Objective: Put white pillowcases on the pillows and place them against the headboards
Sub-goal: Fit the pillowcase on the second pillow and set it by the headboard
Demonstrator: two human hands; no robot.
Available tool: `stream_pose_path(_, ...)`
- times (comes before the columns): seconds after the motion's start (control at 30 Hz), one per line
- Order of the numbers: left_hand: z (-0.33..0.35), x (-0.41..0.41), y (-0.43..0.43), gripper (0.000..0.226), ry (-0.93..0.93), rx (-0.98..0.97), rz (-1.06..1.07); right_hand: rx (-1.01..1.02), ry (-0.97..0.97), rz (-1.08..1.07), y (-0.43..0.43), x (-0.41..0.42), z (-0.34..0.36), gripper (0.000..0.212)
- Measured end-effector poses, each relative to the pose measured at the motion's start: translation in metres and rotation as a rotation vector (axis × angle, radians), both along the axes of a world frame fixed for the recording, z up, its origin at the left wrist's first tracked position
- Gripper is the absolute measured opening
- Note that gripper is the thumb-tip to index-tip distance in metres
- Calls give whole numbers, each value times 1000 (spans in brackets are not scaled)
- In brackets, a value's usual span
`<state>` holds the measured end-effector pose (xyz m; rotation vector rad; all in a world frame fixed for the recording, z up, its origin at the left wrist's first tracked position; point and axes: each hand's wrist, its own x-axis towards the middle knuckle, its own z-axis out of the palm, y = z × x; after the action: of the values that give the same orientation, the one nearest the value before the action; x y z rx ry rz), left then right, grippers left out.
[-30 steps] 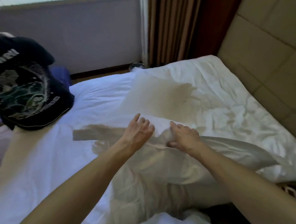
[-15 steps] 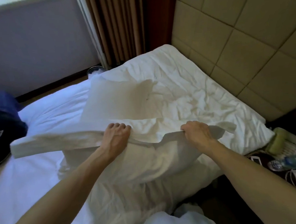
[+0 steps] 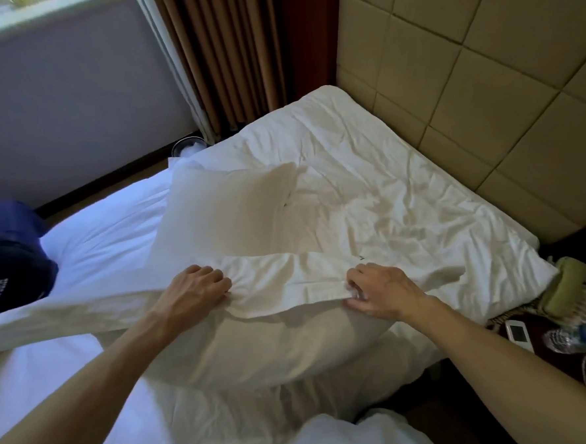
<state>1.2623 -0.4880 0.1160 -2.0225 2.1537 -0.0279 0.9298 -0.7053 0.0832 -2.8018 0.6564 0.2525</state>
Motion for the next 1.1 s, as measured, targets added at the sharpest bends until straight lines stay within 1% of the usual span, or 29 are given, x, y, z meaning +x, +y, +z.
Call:
stream_pose_path(0.07,0,-3,4,15,-16,-44,5,119,17,-103,-5,9,5,42)
stream_pose_path(0.1,0,-5,3,13,-23,-51,24,153,11,-144,-9,14,7,45)
stream_pose_path(0.13,0,-6,2,12,-29,-52,51,158,21,-163,-13,21,9,43)
stream_pose_path(0.2,3,-6,0,10,-44,-55,99,105,59,-106,-20,33,10,33)
stream_pose_path(0.3,9,-5,-2,3,-70,-77,125,70,126,7,-25,44,10,42)
stream_pose_path(0.33,11,-5,-2,4,-74,-90,142,29,156,50,-24,47,10,41)
stream_pose_path(0.43,17,-3,-3,11,-60,-121,195,-97,171,146,-14,57,10,22)
stream_pose_path(0.5,23,-1,-3,6,-49,-121,211,-126,145,176,-12,62,13,11)
stream_pose_path(0.53,26,2,-2,4,-40,-129,213,-119,121,176,-14,63,17,10)
stream_pose_path(0.63,39,15,7,8,3,-162,236,-94,4,129,-29,64,38,18)
stream_pose_path(0.7,44,25,10,9,24,-168,277,-81,-49,85,-38,69,51,17)
stream_pose_path(0.77,45,31,5,12,26,-101,322,-110,-36,93,-37,78,55,17)
stream_pose_path(0.83,44,29,-5,9,45,-6,358,-139,-5,113,-30,87,52,19)
stream_pose_path(0.87,43,26,-11,4,60,23,352,-142,3,121,-26,88,50,19)
stream_pose_path(0.9,42,20,-18,5,74,19,308,-137,3,124,-23,87,48,19)
stream_pose_path(1.03,37,-26,-57,28,72,-89,13,-132,-38,94,-16,73,44,18)
stream_pose_path(1.1,31,-57,-86,33,24,-66,-91,-128,-44,78,-15,68,41,18)
